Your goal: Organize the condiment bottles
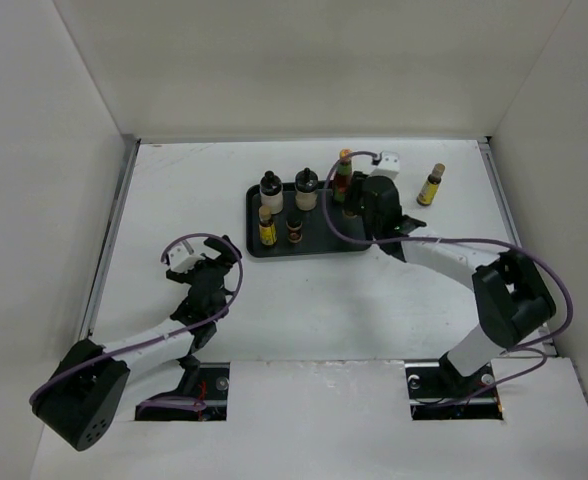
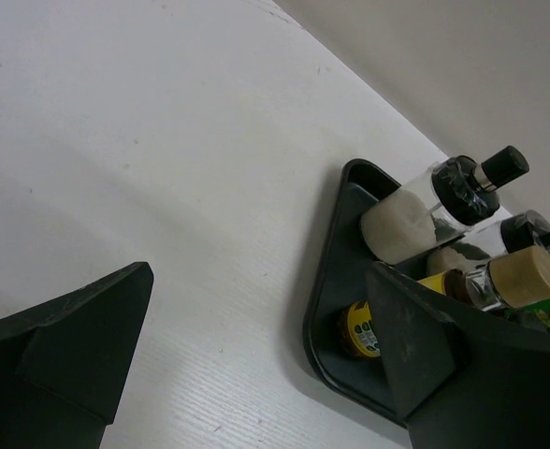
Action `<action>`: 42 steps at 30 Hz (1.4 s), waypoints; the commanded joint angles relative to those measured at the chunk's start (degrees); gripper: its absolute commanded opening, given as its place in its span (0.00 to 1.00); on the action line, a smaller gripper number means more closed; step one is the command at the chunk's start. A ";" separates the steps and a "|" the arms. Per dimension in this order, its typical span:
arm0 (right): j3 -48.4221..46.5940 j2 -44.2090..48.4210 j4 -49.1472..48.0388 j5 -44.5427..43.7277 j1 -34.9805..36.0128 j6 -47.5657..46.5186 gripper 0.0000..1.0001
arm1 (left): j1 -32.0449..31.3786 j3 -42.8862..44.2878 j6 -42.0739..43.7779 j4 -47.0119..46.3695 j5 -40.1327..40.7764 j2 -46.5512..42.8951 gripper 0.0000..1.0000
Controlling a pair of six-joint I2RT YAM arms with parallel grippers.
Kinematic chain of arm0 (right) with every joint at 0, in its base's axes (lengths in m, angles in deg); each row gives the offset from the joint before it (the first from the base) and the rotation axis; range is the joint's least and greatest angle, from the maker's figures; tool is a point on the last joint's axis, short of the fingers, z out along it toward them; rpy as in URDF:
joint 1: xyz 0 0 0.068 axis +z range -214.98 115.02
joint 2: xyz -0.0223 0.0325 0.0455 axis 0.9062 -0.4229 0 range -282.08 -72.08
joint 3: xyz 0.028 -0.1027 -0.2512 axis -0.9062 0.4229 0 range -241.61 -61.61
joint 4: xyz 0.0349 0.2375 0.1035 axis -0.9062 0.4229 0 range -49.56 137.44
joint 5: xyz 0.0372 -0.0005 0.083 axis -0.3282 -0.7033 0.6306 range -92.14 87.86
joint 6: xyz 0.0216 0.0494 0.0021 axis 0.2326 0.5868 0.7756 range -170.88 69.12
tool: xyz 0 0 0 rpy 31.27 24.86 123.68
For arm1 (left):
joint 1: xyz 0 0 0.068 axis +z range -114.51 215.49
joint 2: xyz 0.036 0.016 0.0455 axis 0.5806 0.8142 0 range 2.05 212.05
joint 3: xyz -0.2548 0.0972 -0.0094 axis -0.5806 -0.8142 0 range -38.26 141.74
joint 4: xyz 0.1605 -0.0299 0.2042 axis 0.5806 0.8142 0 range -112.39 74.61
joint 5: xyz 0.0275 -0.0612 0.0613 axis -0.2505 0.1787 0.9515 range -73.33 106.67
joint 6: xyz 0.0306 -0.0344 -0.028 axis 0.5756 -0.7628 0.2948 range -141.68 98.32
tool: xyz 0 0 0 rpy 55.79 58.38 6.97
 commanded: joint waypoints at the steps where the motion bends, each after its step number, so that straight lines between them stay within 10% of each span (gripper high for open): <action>1: -0.19 -1.10 -4.42 1.09 4.54 1.99 0.45 | 0.45 0.31 -0.51 -2.47 -0.36 0.64 1.00; 16: -3.63 -10.42 -4.25 1.88 12.55 2.00 0.48 | 0.37 0.40 -0.51 -2.39 -0.62 0.73 1.00; 27: -1.17 -1.56 -3.11 0.56 12.12 0.94 0.86 | 0.54 0.22 -0.51 -2.47 -0.71 0.29 1.00; 42: -7.74 2.86 1.54 -4.63 -19.16 -8.98 0.91 | 0.19 0.48 -0.60 -2.47 -1.06 1.16 1.00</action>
